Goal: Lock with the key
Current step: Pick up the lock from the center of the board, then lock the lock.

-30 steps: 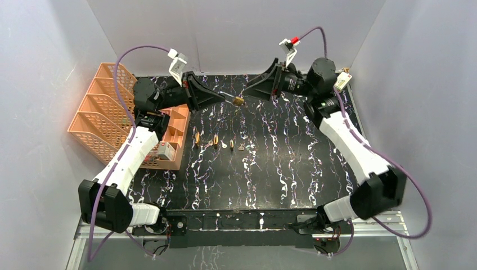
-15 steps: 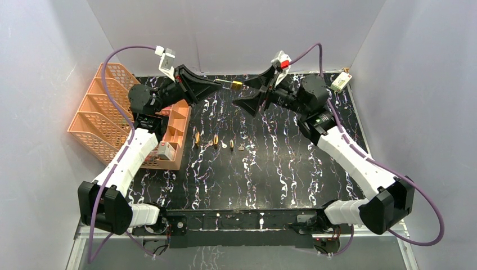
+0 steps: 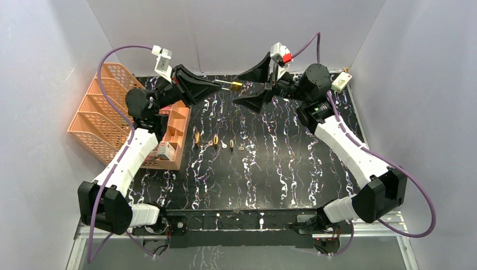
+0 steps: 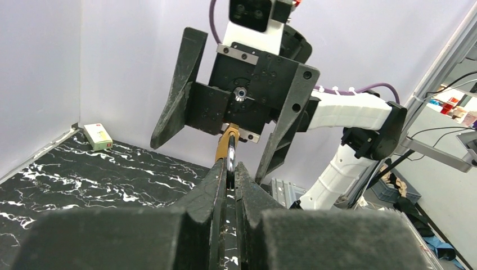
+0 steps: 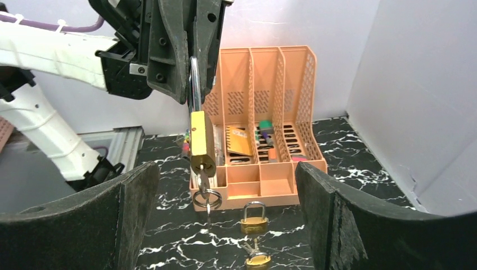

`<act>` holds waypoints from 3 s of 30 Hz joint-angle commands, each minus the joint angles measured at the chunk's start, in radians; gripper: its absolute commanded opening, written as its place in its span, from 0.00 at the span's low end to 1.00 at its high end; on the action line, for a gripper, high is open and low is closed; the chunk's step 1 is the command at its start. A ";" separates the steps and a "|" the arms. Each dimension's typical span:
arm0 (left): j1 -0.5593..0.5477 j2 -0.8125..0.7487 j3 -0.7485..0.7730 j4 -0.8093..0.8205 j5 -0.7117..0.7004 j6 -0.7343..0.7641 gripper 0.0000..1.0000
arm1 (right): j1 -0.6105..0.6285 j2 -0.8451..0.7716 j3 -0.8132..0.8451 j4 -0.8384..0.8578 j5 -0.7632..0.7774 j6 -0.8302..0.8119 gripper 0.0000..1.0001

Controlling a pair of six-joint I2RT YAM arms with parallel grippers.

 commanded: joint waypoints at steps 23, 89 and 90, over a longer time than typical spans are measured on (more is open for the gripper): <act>0.004 -0.004 0.015 0.156 0.015 -0.021 0.00 | -0.007 0.021 0.072 0.149 -0.076 0.167 0.68; 0.092 0.058 0.178 0.004 0.237 -0.136 0.71 | -0.106 0.173 0.365 -0.079 -0.447 0.419 0.00; 0.093 0.063 0.180 0.003 0.239 -0.143 0.70 | -0.106 0.175 0.365 -0.076 -0.444 0.424 0.00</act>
